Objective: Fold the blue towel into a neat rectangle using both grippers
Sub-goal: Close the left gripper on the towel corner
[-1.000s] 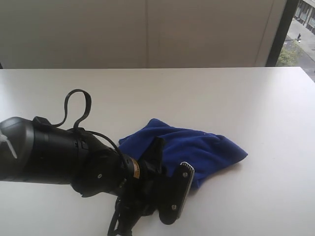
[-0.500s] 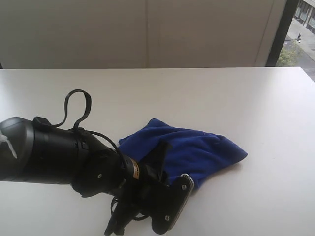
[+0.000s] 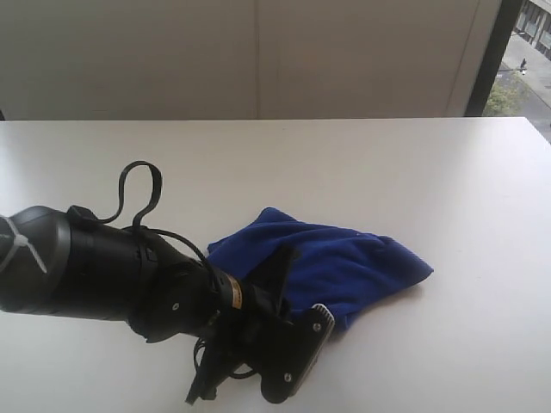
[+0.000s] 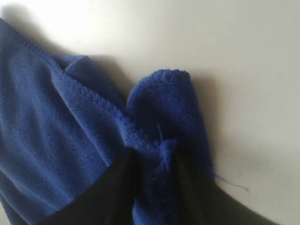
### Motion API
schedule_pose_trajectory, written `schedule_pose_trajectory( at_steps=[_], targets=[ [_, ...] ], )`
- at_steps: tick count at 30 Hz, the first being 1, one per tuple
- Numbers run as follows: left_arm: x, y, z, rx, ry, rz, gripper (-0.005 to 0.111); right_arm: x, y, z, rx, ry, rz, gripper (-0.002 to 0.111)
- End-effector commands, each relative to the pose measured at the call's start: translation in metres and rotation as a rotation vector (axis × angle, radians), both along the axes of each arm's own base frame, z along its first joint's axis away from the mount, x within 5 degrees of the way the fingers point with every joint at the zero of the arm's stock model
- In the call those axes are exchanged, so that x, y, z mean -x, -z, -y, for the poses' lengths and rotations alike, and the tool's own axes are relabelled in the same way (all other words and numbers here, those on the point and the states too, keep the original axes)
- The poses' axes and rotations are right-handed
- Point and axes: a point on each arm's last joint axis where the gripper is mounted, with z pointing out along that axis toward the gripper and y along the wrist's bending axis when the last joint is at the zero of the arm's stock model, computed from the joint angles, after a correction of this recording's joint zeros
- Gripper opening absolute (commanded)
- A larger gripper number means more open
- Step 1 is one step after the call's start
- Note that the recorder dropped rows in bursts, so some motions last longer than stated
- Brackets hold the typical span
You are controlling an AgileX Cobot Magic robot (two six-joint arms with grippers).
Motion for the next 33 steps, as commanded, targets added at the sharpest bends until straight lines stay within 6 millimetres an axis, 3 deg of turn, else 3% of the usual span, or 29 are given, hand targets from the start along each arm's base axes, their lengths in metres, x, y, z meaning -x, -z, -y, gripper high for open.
schedule_pose_trajectory(
  at_steps=[1, 25, 31, 33],
  targets=[
    [-0.001, 0.0, 0.0, 0.021, -0.015, 0.007, 0.023, 0.0, 0.0, 0.0, -0.006, -0.002, 0.011, 0.0],
    [0.002, -0.017, -0.002, 0.098, -0.101, -0.043, 0.023, 0.0, 0.0, 0.0, -0.006, -0.002, 0.011, 0.0],
    [0.004, -0.015, -0.004, 0.077, -0.101, -0.067, 0.046, 0.0, 0.0, 0.0, -0.006, -0.002, 0.011, 0.0],
    [0.003, -0.016, -0.003, 0.091, -0.104, -0.054, 0.049, 0.0, 0.0, 0.0, -0.006, -0.002, 0.011, 0.0]
  ],
)
